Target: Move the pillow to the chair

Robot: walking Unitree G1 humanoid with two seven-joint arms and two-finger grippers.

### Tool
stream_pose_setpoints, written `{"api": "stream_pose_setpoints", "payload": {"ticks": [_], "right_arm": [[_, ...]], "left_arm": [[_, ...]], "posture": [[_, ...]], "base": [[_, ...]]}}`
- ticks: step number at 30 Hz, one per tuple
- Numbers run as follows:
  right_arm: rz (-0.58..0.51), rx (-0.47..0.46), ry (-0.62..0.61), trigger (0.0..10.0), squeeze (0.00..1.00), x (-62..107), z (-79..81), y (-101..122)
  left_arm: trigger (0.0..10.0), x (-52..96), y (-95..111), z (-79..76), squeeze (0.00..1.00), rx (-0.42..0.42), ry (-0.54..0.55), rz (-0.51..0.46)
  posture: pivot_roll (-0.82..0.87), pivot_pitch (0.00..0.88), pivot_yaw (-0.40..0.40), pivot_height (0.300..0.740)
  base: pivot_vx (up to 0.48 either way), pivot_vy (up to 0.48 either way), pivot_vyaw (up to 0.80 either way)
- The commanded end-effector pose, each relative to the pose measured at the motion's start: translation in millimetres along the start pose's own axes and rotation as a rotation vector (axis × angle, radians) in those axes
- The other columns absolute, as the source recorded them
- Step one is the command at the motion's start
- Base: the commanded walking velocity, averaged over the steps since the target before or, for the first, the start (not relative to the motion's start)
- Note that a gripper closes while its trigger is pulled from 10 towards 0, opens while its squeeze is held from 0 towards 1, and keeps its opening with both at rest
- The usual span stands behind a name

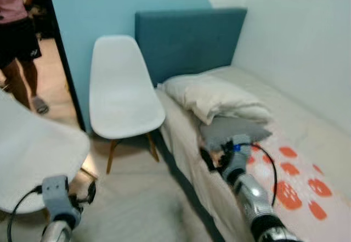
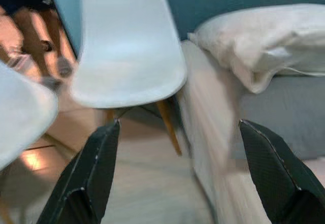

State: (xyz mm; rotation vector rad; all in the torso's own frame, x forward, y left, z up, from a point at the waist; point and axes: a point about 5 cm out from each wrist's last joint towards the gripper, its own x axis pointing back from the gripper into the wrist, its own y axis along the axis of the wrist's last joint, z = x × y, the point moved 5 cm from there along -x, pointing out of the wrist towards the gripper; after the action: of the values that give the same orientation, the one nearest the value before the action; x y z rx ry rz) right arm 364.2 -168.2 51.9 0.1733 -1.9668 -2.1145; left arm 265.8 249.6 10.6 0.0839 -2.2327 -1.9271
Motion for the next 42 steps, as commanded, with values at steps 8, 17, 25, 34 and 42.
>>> {"api": "stream_pose_setpoints", "payload": {"ticks": [8, 17, 25, 34, 42], "right_arm": [[0.038, -0.025, -0.068, 10.0, 0.00, 17.8, -18.4, -14], [0.069, -0.063, -0.066, 10.0, 0.00, 21.0, -14.3, -17], [0.038, 0.005, -0.002, 10.0, 0.00, 12.5, -6.1, -4], [0.024, 0.036, 0.151, 10.0, 0.00, 5.9, 6.6, 10], [0.046, 0.069, 0.204, 10.0, 0.00, 7.7, 10.1, 7]], "left_arm": [[10.0, 6.4, 18, -31.5, 0.00, 0.022, 0.041, -0.083], [10.0, -5.0, 45, -29.1, 0.00, 0.018, 0.073, -0.100], [10.0, -14.5, 52, -26.4, 0.00, 0.019, 0.089, -0.113], [10.0, -13.0, 53, -23.0, 0.00, 0.020, 0.102, -0.096], [10.0, -13.2, 52, -21.6, 0.00, 0.023, 0.103, -0.088]], "posture": [[0.13, 0.000, -0.085, 0.740], [0.13, 0.000, -0.080, 0.740], [0.12, 0.000, -0.070, 0.740], [0.13, 0.000, -0.067, 0.740], [0.12, 0.000, -0.065, 0.740]], "base": [[0.333, 0.000, 0.00], [0.341, 0.000, -0.51], [0.336, 0.000, -0.27], [0.334, 0.000, 0.08], [0.327, 0.000, 0.68]]}}
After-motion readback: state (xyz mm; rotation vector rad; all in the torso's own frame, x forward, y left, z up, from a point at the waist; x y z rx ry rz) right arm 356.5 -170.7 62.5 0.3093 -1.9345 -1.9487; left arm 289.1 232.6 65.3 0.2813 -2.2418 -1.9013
